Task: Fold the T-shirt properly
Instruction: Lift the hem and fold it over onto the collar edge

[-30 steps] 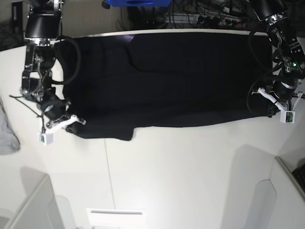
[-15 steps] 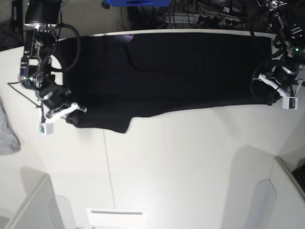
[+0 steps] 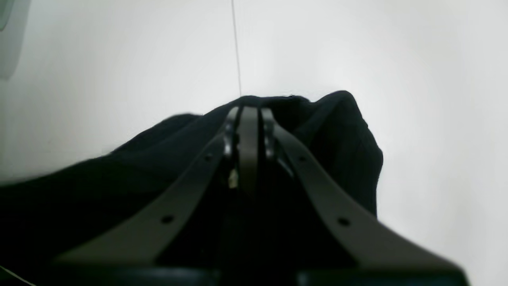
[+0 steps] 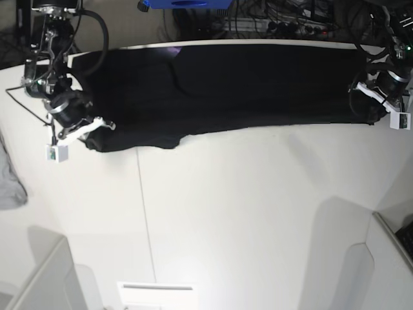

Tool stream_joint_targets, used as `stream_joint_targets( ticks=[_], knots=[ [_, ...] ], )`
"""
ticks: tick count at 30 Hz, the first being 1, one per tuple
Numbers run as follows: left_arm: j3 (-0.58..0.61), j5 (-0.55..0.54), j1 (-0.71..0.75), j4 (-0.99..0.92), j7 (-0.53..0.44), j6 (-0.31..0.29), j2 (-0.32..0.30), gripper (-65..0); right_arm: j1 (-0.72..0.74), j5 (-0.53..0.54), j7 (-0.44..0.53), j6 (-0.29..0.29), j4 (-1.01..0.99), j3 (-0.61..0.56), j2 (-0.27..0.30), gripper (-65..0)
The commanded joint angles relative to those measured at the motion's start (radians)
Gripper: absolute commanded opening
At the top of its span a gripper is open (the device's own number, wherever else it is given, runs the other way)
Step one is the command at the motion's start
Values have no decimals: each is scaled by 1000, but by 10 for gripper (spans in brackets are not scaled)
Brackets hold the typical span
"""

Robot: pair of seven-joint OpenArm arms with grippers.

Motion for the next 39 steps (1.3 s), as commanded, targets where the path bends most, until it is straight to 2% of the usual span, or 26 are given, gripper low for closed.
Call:
stream_joint_targets(
  ticks=[1,6,14,17,24,33,39],
  knots=[
    [-19,-21,12,21,-23,-1,-15,-650,-4,4,20,4,26,7,12,-650],
    [-48,-63,52,23,-23,-1,-15,-650,-61,7,20,4,62,52,7,-650],
    [-49,-60,86,23,-27,-3,-15,-650,-153,14,27,4,88,81,-13,-650],
    [-49,-60,86,23,-27,-3,-15,-650,-187,102,27,4,95,119,-37,-650],
    [-49,-58,86,23,-27,-3,-15,-650,-249,263,27,4,95,194,-29,-650],
    [-49,-58,114,23,-27,-3,-15,-650,-315,372,28,4,95,200,-39,-650],
    [-49,-58,152,21,-29,-3,-15,-650,-358,380,28,4,95,200,-39,-650]
  ],
)
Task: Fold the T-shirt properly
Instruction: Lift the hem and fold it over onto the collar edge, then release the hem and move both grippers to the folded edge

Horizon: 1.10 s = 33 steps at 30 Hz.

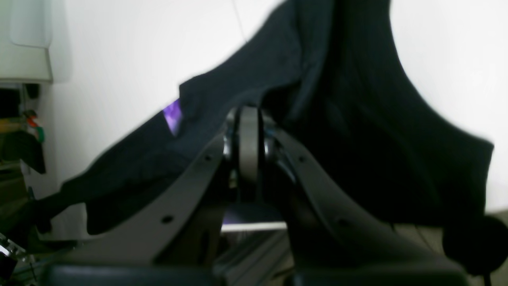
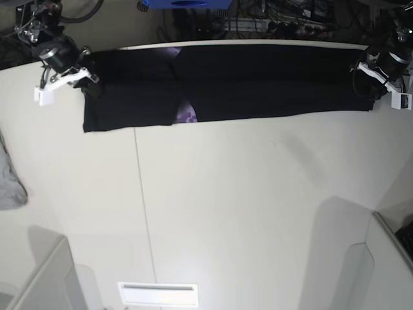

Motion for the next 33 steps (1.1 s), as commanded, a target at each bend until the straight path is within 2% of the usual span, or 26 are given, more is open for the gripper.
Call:
stream_joint_targets(
  ticks=[1,3,6,9,12,16,21,30,31,33],
  knots=[
    [-8,-6,17,16,-21,-2,-15,-650,-7,13,17,6,19,9,11,-650],
    [-8,-6,23,16,-21,-2,-15,-650,-14,-7,17,6,19,9,11,-650],
    [-8,-4,25,14,-21,-2,-15,-650,-17,-105,17,6,16,4,7,-650],
    [1,46,45,14,-21,-2,-13,-650,-19,-175,17,10,16,7,-39,-650],
    [12,99,43,14,-21,-18,-10,-650,-17,-246,17,12,15,1,-55,-650],
    [37,162,43,8,-21,-56,-5,-650,-17,-252,15,12,13,1,-68,-650],
    [52,218,42,7,-21,-56,25,-650,-16,-254,11,12,3,1,-68,-650],
    [53,278,42,7,-21,-54,25,-650,-28,-254,9,12,-2,7,-68,-650],
    [52,290,42,7,-21,-54,27,-634,-31,-254,9,12,-2,7,-70,-612],
    [49,300,42,7,-21,-54,28,-490,-31,-254,11,12,-2,7,-70,-500]
  ],
)
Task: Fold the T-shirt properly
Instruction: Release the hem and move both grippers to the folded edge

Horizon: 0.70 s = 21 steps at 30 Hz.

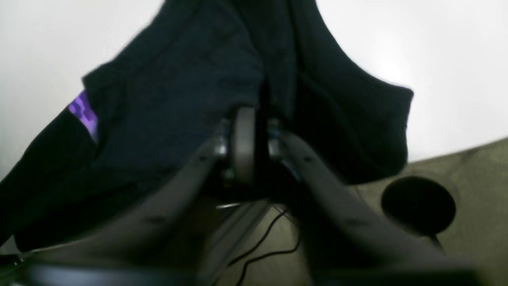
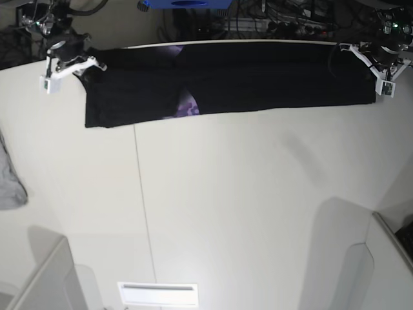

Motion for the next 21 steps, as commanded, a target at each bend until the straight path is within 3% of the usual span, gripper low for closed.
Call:
stream_joint_targets(
  ticks=[1,4,6,8,10,13,17,18,21],
  knots=[
    [-10,-4,5,13,-14,5,-10,-420,-5,6,18,8,15,7,9,-447],
    [-13,-4,5,13,-14,5,-10,-252,-11,6,23,8,15,7,6,-359],
    [-15,-11,5,17,-15,5,-10,-173,-16,8,27,10,20,7,-3,-365],
    [-27,-14,5,24,-15,4,-6,-138,-16,8,61,25,23,1,-2,-368],
    [-33,-14,-2,28,-15,2,22,-151,-19,8,101,94,23,-1,-2,-377],
    [-29,-14,-13,30,-15,2,46,-272,-13,5,109,200,21,-1,-2,-440],
    [-16,-10,-39,24,-15,2,88,-650,25,3,92,248,6,-2,3,-602],
    [-9,-2,-47,17,-15,2,97,-650,36,3,76,248,-5,-2,4,-650],
    [31,-1,-53,-10,-15,8,98,-650,78,3,29,248,-46,4,0,-650]
  ],
)
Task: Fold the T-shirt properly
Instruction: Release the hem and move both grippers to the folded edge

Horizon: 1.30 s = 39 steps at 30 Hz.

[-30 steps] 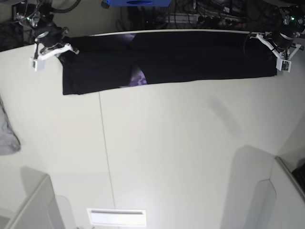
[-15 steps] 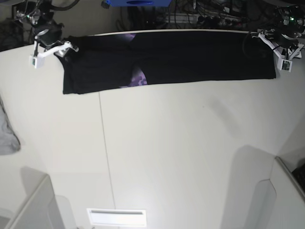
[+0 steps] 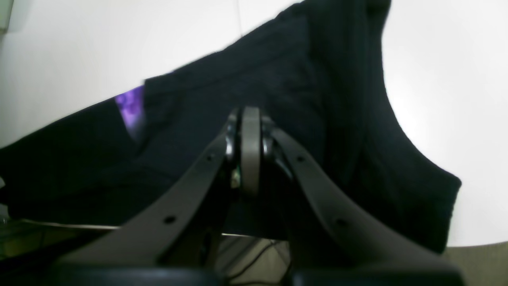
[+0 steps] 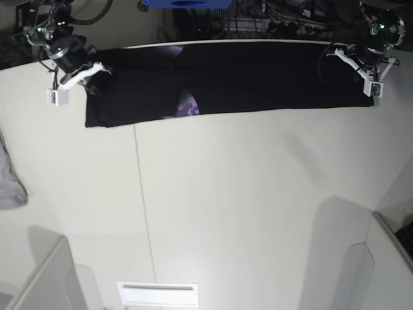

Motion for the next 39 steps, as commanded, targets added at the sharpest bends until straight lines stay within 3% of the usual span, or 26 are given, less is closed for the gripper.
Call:
stream_joint_targets(
  ticks=[1,9,15,20,25,30,36,39],
  knots=[
    [1,-6,8,4,-13,4,-12,-650,13,10,0,11,-2,5,7,-650],
    [9,-4,-55,-152,-13,4,-14,-650,119,9,-25,11,-190,10,15,-650],
    [11,1,-141,-243,-13,5,-14,-650,242,-163,-25,11,-315,7,10,-650],
    [11,133,-236,-261,-12,5,-8,-650,361,-197,-25,11,-438,10,16,-650],
    [12,163,-309,-254,-4,4,9,-650,440,-200,-26,9,-479,8,19,-650],
    [-2,152,-334,-146,97,-1,6,-650,421,-192,-31,15,-370,4,13,-650],
    [-8,152,-326,-3,109,-2,9,-650,352,-189,-31,18,-126,-27,-18,-650],
    [-66,136,-315,36,109,-16,14,-650,314,-189,-31,20,3,-58,-22,-650]
  ],
)
